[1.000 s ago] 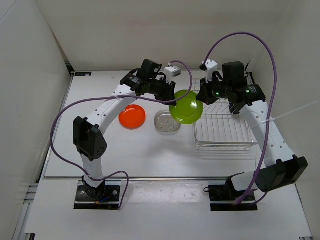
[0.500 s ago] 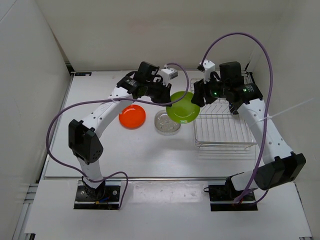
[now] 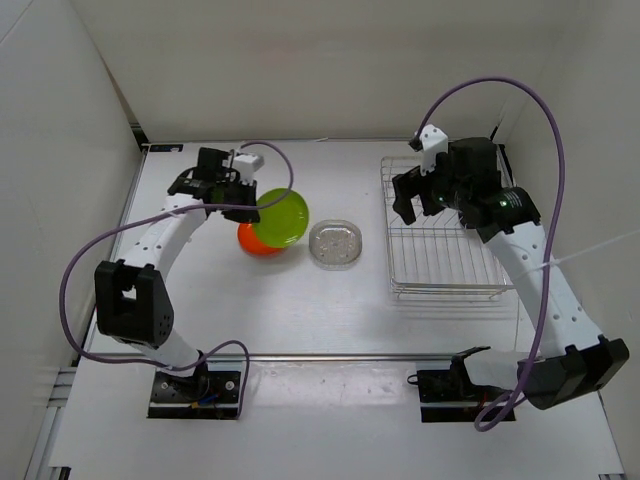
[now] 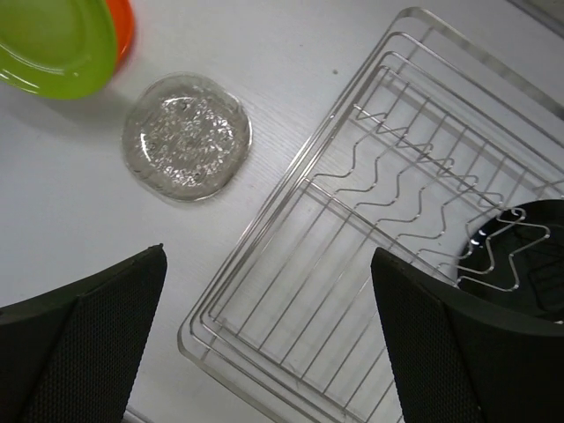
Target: Unload the plates from the dish rack
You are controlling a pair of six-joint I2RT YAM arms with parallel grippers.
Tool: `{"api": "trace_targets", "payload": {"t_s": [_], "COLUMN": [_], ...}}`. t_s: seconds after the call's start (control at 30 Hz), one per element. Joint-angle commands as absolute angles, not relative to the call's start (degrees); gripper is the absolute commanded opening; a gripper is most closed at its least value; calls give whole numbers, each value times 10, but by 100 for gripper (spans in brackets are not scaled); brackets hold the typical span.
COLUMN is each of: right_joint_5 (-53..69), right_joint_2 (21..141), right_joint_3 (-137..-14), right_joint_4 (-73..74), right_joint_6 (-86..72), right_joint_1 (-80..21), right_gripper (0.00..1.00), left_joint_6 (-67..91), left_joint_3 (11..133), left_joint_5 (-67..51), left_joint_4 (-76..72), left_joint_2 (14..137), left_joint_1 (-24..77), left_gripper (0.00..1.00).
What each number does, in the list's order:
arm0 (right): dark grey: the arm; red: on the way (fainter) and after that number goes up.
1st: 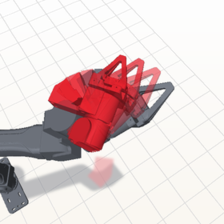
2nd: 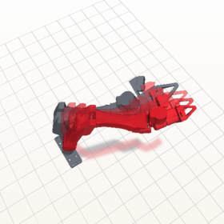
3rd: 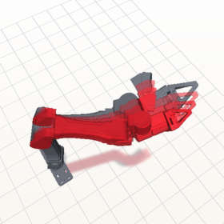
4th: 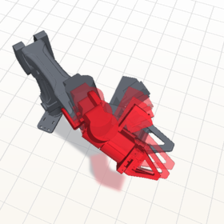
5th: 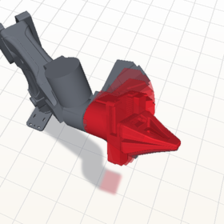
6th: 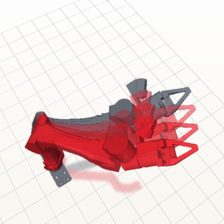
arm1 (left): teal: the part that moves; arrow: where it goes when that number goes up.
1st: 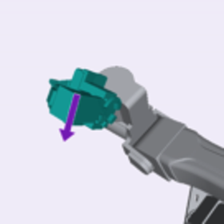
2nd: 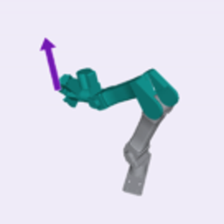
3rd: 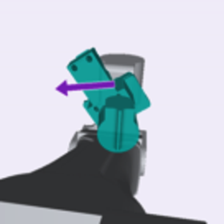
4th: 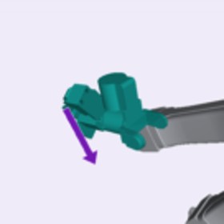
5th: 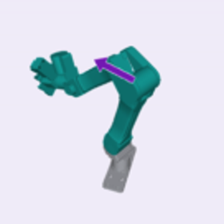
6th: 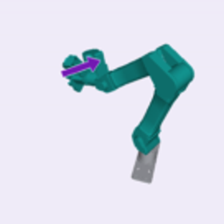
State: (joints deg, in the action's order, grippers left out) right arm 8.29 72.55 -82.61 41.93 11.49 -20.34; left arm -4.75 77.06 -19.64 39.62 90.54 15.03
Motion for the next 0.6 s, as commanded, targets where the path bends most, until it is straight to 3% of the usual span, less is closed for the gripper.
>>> {"api": "trace_targets", "payload": {"t_s": [0.0, 0.57], "right_joint_5": [40, 33], "right_joint_2": [693, 664], "right_joint_3": [-807, -764], "right_joint_4": [382, 377], "right_joint_6": [134, 150], "right_joint_1": [-205, -205], "right_gripper": [100, 100], "left_joint_6": [-72, -90], "left_joint_3": [758, 843], "left_joint_5": [-260, -359], "left_joint_4": [382, 372], "left_joint_2": [891, 1083], "left_joint_1": [95, -20], "left_gripper": [11, 11]}}
